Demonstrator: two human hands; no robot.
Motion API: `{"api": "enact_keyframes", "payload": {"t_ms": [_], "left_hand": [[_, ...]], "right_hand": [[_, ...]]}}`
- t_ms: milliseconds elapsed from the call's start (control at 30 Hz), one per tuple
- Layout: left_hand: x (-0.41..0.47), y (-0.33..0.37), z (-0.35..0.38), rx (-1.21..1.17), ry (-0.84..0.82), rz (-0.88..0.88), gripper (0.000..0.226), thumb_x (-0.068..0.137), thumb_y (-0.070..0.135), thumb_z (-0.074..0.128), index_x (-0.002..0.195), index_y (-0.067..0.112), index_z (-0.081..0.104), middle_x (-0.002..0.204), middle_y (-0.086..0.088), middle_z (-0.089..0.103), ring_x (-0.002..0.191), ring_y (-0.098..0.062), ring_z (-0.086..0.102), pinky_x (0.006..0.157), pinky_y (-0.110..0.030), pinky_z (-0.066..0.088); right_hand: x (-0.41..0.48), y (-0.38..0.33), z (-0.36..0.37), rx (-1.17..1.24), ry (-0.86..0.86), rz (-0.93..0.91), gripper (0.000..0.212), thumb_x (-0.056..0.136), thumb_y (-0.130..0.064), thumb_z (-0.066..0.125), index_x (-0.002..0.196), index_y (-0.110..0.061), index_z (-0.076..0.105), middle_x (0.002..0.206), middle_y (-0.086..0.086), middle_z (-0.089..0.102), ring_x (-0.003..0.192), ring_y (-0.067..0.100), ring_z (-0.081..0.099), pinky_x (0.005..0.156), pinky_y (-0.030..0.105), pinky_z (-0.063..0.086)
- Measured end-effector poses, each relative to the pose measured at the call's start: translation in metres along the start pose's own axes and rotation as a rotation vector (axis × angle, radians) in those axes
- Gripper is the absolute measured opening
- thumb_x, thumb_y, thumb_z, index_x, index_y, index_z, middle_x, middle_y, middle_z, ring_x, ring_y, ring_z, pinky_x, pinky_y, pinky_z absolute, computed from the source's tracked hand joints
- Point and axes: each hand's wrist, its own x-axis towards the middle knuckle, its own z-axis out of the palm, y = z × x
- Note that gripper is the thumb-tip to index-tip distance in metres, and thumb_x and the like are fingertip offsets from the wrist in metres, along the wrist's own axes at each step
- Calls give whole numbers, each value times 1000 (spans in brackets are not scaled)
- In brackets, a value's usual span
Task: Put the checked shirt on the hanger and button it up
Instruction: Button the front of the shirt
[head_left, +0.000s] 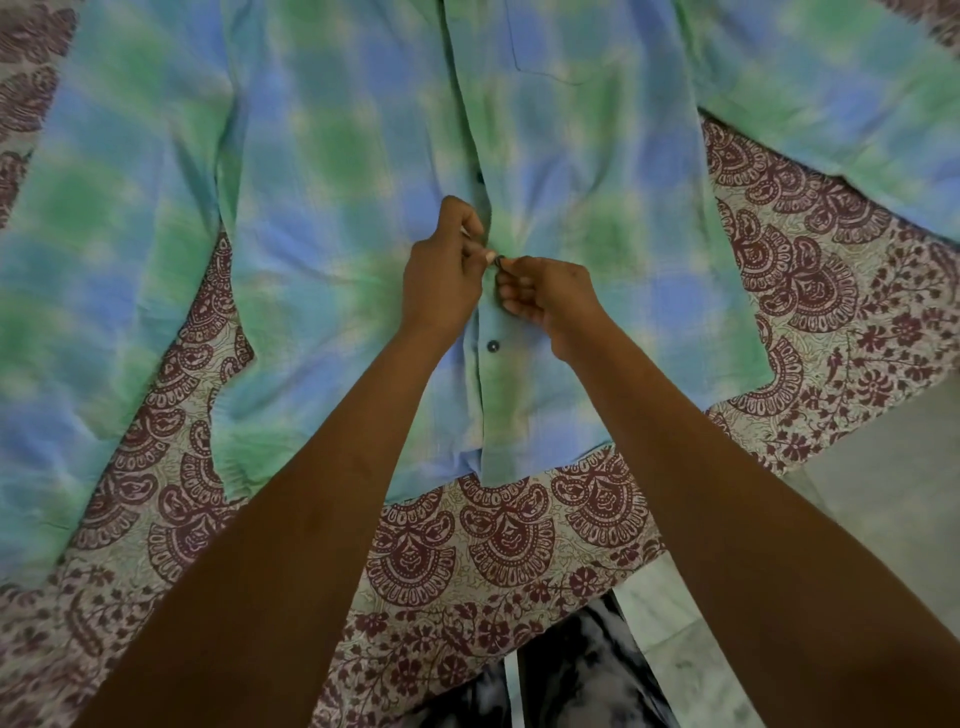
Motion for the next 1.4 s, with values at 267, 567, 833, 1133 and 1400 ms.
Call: {"api": "enact_keyframes", "payload": {"t_ms": [267,567,833,1133,1400], "left_hand": [[29,-12,-10,-141,91,-277,38,77,-1,60,62,31,48,63,16,55,62,-4,57,74,-29,54],[75,4,-21,-107,114,-236,20,74,-6,56,81,9,67,81,-10,69,80,-27,68,81,-40,56],[89,7,-9,90,40,-234,20,80,2,59,96,5,70,102,-13,71,97,-24,65,85,-22,47],[83,18,11,363,27,-246,12,85,11,57,94,7,64,109,-16,58,95,-31,59,77,-33,44],[87,26,3,188,72,-296,8,78,9,62,81,6,69,89,-7,70,79,-17,62,67,-15,41]], "right_hand": [[26,1,2,-476,264,-413,11,76,-15,58,66,-17,61,71,6,64,72,24,65,76,37,53],[54,-34,35,-829,157,-616,44,73,-17,71,112,-6,53,104,15,62,86,23,59,78,34,47],[74,-54,25,-765,200,-400,20,75,-4,58,94,-5,62,69,1,55,75,19,54,69,26,46],[81,-46,15,-397,67,-196,11,68,-2,56,64,6,62,61,12,54,58,21,51,63,36,45],[80,-38,16,-282,111,-189,15,75,6,53,78,6,68,72,17,64,61,22,60,73,40,55]]}}
